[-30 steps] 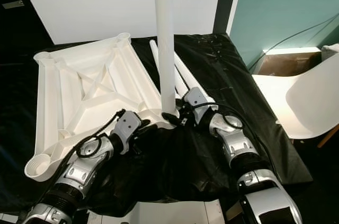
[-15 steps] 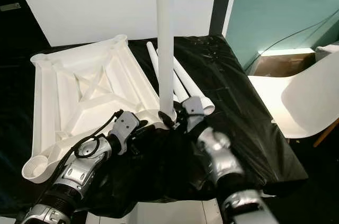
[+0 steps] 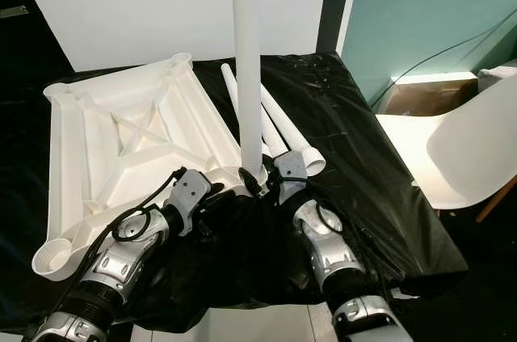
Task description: Building children table
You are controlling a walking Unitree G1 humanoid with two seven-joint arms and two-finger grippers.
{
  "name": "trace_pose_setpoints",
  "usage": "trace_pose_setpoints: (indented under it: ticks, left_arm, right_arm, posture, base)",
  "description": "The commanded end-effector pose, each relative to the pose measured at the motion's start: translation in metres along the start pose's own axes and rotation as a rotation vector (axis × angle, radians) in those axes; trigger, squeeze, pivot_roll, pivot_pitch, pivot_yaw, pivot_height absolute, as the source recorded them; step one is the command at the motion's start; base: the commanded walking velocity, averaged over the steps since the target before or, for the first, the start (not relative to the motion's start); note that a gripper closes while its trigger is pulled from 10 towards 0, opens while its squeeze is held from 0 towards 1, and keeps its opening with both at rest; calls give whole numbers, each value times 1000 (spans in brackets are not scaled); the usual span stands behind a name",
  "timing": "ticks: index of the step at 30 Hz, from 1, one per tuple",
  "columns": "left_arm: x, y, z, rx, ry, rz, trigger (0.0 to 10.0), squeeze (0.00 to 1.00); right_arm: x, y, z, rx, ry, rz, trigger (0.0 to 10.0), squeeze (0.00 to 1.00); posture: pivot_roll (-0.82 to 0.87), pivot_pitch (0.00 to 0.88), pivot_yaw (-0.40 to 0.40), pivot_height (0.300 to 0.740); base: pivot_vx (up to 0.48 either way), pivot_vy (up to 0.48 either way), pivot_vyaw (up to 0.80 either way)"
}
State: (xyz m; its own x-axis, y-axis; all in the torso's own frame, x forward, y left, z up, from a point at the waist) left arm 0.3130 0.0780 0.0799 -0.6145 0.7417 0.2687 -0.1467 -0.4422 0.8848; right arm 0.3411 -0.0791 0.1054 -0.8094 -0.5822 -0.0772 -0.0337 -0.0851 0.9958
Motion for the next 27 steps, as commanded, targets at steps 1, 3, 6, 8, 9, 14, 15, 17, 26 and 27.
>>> trace_pose_setpoints:
  ticks: [1, 3, 6, 8, 9, 14, 15, 17, 26, 27]
  left_arm:
    - [0, -25, -30, 47, -118, 98, 10000, 0]
    - [-1, -25, -30, 47, -118, 97, 10000, 0]
    - [-1, -25, -30, 48, -117, 95, 10000, 0]
    - [-2, -25, -30, 48, -118, 94, 10000, 0]
    - [-2, -25, -30, 48, -118, 94, 10000, 0]
    - [-2, -25, -31, 50, -122, 93, 10000, 0]
    - [-2, -25, -31, 50, -122, 93, 10000, 0]
    - [-3, -25, -31, 49, -123, 93, 10000, 0]
    - [-3, -23, -29, 46, -119, 89, 10000, 0]
    - [-3, -23, -29, 46, -119, 89, 10000, 0]
  right_arm:
    - [-4, 1, -1, 12, 27, 34, 10000, 0]
    - [-4, 6, -2, 20, 61, 25, 10000, 1000]
    - [-5, 12, -3, 69, 101, 34, 10000, 1000]
    - [-4, 13, -2, 88, 128, 47, 10000, 208]
    - [-4, 13, -2, 88, 128, 47, 10000, 208]
    - [7, 9, -6, 139, 257, 135, 10000, 0]
    - [7, 9, -6, 139, 257, 135, 10000, 0]
    - [9, 8, -8, 142, 279, 157, 10000, 0]
    - [14, -7, -5, 87, 331, 259, 0, 0]
    - [14, -7, -5, 87, 331, 259, 0, 0]
  posture:
    - [47, 0, 7, 740]
    - [46, 0, 6, 740]
    - [40, 0, 6, 740]
    - [39, 0, 7, 740]
    - [39, 0, 7, 740]
    - [30, 0, 9, 740]
    - [30, 0, 9, 740]
    - [29, 0, 10, 740]
    - [37, 0, 7, 740]
    - [37, 0, 7, 740]
  base:
    - [0, 0, 0]
    - [0, 0, 0]
    - [0, 0, 0]
    - [0, 0, 0]
    - [0, 0, 0]
    - [0, 0, 0]
    - [0, 0, 0]
    - [0, 0, 0]
    - [0, 0, 0]
    - [0, 0, 0]
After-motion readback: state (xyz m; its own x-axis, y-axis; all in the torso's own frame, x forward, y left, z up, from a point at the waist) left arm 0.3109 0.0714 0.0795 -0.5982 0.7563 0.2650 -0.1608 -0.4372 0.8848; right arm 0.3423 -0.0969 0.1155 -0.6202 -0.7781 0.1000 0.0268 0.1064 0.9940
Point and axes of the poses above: a point about 5 cm out from each wrist's last joint towards the gripper, its own x axis pointing back from the gripper into the wrist, its own y axis along the axis of the wrist's last joint, z = x × y, the point moved 3 cm from there along -x, pointing out of the wrist towards the gripper, and after that the axes turned 10 degrees about -x, right-handed, at the moved point
